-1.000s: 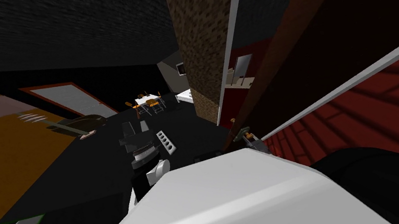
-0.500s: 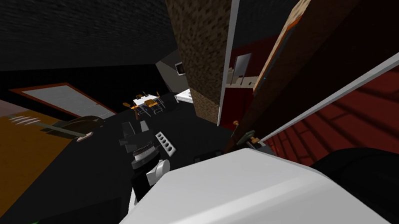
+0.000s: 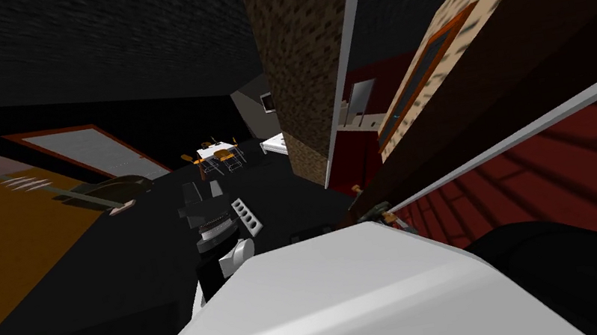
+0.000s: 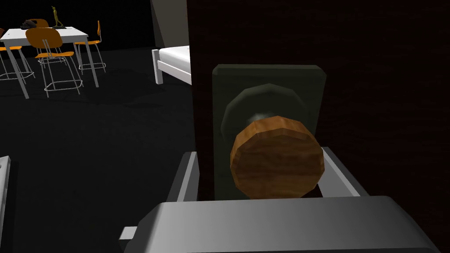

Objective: Pull the door open

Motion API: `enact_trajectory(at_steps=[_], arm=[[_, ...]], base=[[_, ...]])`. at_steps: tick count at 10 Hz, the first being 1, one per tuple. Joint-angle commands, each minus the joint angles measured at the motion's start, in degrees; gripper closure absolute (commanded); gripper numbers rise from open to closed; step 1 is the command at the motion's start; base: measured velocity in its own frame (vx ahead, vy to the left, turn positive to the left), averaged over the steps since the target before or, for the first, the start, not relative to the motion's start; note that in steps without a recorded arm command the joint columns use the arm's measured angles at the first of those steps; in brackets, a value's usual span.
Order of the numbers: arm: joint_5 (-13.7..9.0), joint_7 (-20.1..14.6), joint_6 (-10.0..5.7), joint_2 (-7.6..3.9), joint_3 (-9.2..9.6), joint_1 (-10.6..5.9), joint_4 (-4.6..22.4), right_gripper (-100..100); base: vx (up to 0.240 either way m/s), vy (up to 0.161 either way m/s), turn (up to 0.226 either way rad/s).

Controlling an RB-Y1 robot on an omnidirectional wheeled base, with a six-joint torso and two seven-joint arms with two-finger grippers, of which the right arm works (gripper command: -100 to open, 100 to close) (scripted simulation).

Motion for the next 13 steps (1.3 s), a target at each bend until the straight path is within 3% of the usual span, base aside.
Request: enact_trajectory(at_steps=[1, 2, 7, 8, 11, 12, 13], arm=[[1.8, -1.7, -2.86, -0.12, 1.94, 1.01, 2.6, 100], [1.8, -1.7, -3.77, -0.12, 1.94, 1.01, 2.6, 100], [5.1, -5.4, -12.81, -1.63, 4.67, 3.27, 9.2, 100], [5.1, -5.4, -12.81, -1.63, 4.67, 3.27, 9.2, 100], [6.0, -6.4, -15.31, -2.25, 5.4, 4.13, 11.2, 100], [6.1, -6.5, -15.58, -2.34, 5.48, 4.25, 11.5, 100], [5.9, -6.2, -14.5, -2.33, 5.19, 3.74, 10.9, 100]], base=[[0.052, -0.021, -0.054], [0.033, -0.022, -0.027], [0.033, -0.045, -0.032], [0.003, -0.024, -0.014], [-0.014, -0.004, 0.01], [-0.019, -0.004, 0.006], [0.006, -0.006, 0.019]])
